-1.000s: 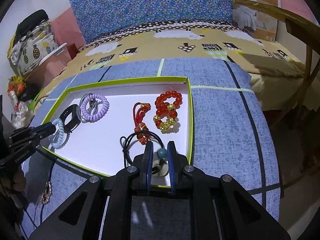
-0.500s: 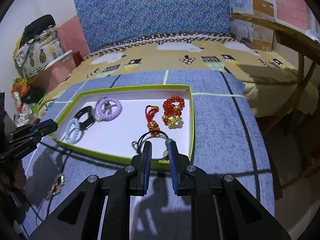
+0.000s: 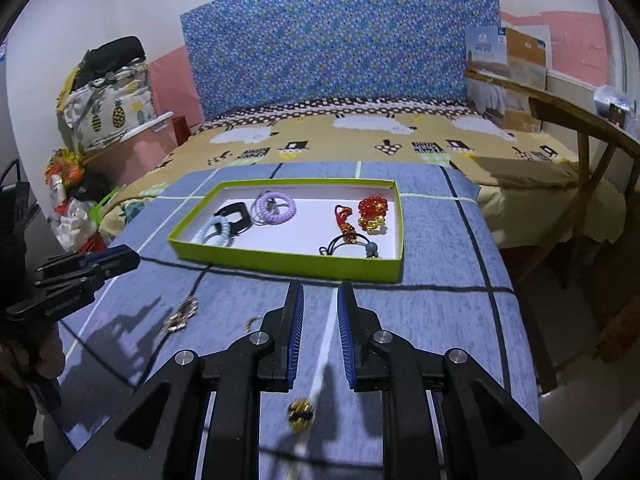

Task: Organize jewelry
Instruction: 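Move the left gripper to the gold chain pendant while the right gripper moves to the gold charm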

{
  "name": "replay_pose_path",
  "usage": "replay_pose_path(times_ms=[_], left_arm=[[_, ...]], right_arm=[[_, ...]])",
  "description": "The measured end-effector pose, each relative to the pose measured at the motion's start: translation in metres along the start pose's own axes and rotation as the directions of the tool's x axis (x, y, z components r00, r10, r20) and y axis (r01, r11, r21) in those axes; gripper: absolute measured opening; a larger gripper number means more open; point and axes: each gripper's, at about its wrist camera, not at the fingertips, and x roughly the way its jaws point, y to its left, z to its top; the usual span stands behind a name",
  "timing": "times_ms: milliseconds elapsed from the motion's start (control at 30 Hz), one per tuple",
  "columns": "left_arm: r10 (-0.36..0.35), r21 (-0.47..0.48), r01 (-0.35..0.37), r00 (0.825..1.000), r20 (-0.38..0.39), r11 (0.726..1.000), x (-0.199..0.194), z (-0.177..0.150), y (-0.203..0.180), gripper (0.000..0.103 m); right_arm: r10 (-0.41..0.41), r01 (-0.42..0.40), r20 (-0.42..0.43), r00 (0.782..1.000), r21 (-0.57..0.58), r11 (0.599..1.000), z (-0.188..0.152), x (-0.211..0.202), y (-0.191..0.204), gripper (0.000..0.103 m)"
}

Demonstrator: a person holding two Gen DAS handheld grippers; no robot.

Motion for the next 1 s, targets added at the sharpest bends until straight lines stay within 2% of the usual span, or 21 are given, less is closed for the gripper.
replay_pose_path(times_ms=[500,1000], left_arm=[[-0.002,0.029,0.001,1.000,0.031,1.000,-0.061,-0.048,-0.020,0.021],[-0.020,0.024,0.019,1.000,0.018,1.000,-0.078,-0.072,-0.021,0.026]], right_arm=[[0.004,-0.004,0.036,0.999,0.017,1.000,-0.054,-0.058,0.022,0.018],[0.012,-0.012,0.030,0.999,0.023,1.000,-0.077,-0.069,0.032,0.019]])
